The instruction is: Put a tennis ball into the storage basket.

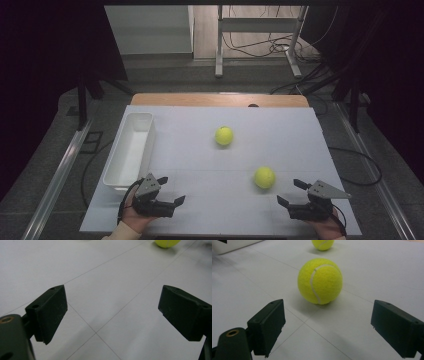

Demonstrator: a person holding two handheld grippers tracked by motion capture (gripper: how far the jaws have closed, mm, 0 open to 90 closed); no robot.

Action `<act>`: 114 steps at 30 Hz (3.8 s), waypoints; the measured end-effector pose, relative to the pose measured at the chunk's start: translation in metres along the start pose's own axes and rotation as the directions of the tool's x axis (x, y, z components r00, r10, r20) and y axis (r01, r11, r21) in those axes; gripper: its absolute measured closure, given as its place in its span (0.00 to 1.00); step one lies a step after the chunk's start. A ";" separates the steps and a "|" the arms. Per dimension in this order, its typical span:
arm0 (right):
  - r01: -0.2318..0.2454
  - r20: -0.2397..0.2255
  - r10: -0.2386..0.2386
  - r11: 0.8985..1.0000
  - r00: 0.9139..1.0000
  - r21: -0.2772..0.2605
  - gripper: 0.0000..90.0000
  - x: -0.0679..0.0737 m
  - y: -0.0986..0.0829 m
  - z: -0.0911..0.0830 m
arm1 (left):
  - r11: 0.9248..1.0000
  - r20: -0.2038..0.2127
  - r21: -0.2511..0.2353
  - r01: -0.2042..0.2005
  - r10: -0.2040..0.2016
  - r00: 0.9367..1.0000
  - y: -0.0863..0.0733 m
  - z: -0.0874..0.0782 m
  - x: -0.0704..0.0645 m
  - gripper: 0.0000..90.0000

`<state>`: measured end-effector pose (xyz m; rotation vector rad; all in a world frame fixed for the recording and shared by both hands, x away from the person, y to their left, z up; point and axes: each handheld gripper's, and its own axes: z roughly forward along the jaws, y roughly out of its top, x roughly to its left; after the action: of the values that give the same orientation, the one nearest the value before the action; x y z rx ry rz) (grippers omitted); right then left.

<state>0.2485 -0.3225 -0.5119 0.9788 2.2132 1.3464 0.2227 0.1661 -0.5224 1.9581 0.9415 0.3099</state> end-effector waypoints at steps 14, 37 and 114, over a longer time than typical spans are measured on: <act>0.023 -0.026 -0.022 1.000 0.999 0.022 0.15 0.001 0.003 0.009 | 1.000 -0.008 -0.010 0.017 -0.018 1.000 -0.002 -0.003 0.000 0.10; 0.038 -0.007 -0.038 0.999 0.999 0.026 0.16 0.000 0.001 0.007 | 1.000 -0.036 -0.011 0.013 -0.014 0.999 0.022 0.008 -0.015 0.10; 0.050 -0.033 -0.048 0.998 0.998 0.037 0.17 -0.001 0.001 0.011 | 0.994 0.006 0.112 0.014 -0.014 1.000 0.100 0.077 -0.001 0.11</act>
<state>0.2569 -0.3162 -0.5162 0.9162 2.2789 1.3116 0.3134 0.0879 -0.4827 2.0524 0.9865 0.2468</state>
